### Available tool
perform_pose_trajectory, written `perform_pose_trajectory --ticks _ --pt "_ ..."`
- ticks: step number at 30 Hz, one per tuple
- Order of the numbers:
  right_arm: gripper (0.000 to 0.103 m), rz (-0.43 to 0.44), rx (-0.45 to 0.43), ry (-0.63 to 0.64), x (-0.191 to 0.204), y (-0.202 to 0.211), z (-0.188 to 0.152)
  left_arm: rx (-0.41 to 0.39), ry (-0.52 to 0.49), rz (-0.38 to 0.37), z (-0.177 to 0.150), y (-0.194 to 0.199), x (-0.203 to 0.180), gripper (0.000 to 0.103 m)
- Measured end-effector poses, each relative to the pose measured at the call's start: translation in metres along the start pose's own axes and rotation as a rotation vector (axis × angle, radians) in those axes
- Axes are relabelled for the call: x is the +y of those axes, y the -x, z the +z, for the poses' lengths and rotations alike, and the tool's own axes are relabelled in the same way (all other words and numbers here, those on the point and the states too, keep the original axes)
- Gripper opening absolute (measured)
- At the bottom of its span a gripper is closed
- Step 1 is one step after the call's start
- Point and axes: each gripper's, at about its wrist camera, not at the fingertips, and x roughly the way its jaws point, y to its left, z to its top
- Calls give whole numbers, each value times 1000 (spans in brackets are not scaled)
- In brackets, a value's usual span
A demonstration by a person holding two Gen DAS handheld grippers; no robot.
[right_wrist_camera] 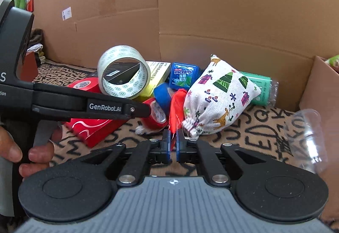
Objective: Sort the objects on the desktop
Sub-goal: 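Close the right tool on the red tube while the left tool approaches the red tape roll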
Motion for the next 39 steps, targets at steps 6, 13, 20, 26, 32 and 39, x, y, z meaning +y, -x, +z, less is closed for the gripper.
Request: perform_pose_trajectory --ticks 6,13,20,26,32,39 --pt "5 -7 24 -11 -5 29 -19 77 -8 -17 -32 2 -15 0" --pt "6 -60 77 -61 -24 46 -44 41 42 46 -31 15 -11 33" --pt "22 -76 48 -80 -29 53 -45 2 71 111 -7 6 1 50" --pt "22 -62 81 -95 -29 43 -48 -29 -28 130 7 3 -10 53" --pt "31 -65 84 -105 -32 39 -48 -46 -59 112 10 4 -16 57" --pt "34 -65 83 -94 -32 35 -48 -47 -79 56 14 7 -23 58"
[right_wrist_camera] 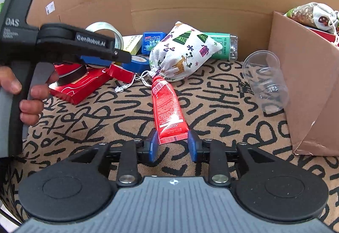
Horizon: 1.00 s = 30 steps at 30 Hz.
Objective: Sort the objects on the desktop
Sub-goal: 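Close the right tool on the red tube while the left tool approaches the red tape roll, then lift the red tube with the right tool while the left tool grips the red tape roll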
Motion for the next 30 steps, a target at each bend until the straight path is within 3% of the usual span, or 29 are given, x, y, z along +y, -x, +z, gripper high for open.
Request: perform_pose_trajectory --ticks 4,8,13,14,16,27,30 --pt "34 5 1 -6 -1 0 0 0 -29 -8 -1 0 -6 60" --pt "35 4 -1 -4 0 0 0 111 -11 3 -9 -26 3 60" --pt "35 7 -1 -12 -1 0 0 151 -31 17 -15 -40 5 58" --pt "35 6 0 -13 -1 0 0 156 -47 19 -15 -40 3 37" --pt "35 4 -1 -14 0 1 0 167 -60 18 -16 -40 1 13" --pt "35 -7 -12 -7 -2 4 4 191 -128 -78 -41 -5 -19 12" --pt "35 -9 -27 1 -2 0 12 199 -108 -122 -47 3 -21 22"
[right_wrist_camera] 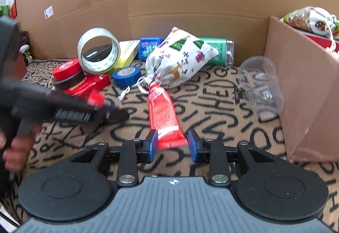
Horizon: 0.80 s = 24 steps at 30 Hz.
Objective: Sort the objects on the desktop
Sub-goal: 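Lift the red tube with the right tool while the left tool grips the red tape roll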
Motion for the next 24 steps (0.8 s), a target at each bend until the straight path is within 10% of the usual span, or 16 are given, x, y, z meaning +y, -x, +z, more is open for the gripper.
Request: perform_pose_trajectory --ticks 1,24 --pt "35 2 -5 5 0 -2 3 -2 13 -12 -2 2 0 35" --pt "16 122 43 -64 -7 17 -8 -3 -2 -58 -10 6 -17 44"
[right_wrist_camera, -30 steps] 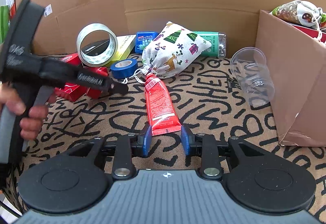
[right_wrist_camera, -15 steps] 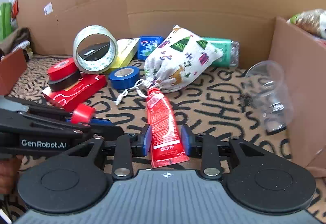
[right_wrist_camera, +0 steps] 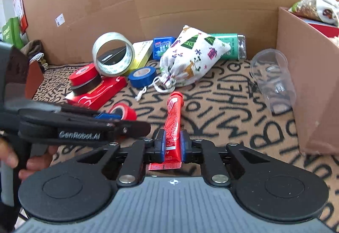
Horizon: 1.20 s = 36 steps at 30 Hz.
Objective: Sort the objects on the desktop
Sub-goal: 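Lift the red tube with the right tool while the left tool grips the red tape roll, then carry the red tube and red tape roll toward the pink box with both tools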
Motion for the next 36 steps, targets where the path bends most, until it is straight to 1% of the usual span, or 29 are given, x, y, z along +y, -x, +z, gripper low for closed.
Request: perform_pose_trajectory --ticks 1,3,5,8,9,11,12,15,18,21,22,23,24,25,27,29,30,31,32,33,35,36 --pt "16 3 3 -1 -1 3 -3 4 -12 -4 -1 1 -3 44" --pt "17 3 8 -4 -2 8 -7 5 -31 -8 -2 3 -7 48" --pt "19 -9 9 -11 -5 10 -10 -4 -44 4 -2 6 -9 52" --pt "19 -3 4 -36 -8 8 -9 -10 -47 29 -1 7 -7 53" --pt "21 -7 2 -36 -8 7 -8 -3 -46 28 0 6 -6 53" --pt "31 -20 -1 -32 -8 2 -6 9 -54 36 2 4 -6 54" --pt "31 -24 -2 -31 -7 0 -6 12 -61 41 2 3 -7 54" --pt "31 -10 1 -38 -8 -8 -4 17 -79 46 2 0 -8 60" --pt "33 -2 1 -41 -6 -15 -4 16 -79 66 2 -5 -5 61" --pt "33 -11 0 -28 -2 -16 -4 7 -83 61 2 -5 -3 60" --pt "32 -9 1 -22 -2 -15 -5 9 -87 61 2 -5 -3 60" --pt "29 -5 3 -17 -2 -15 -5 9 -96 63 1 -5 -5 59" --pt "28 -1 6 -11 -1 -14 -5 9 -109 69 0 -5 -7 58" --pt "27 4 9 -6 1 -14 -6 9 -123 76 0 -5 -9 57" --pt "26 12 14 5 3 -13 -6 5 -147 93 -2 -5 -13 53" --pt "26 17 13 5 4 -12 -7 5 -147 88 -3 -5 -14 47" --pt "26 20 12 2 3 -11 -8 6 -144 84 -3 -5 -14 47" --pt "25 24 12 -2 3 -10 -8 7 -141 84 -3 -5 -15 43" --pt "25 27 11 -5 2 -9 -9 7 -140 85 -3 -5 -15 34" --pt "24 30 10 -8 2 -8 -9 9 -137 82 -3 -5 -15 30" --pt "23 34 10 -12 1 -6 -10 14 -121 69 -2 -5 -14 16" --pt "23 35 9 -14 2 -5 -11 16 -115 65 -3 -4 -15 15"
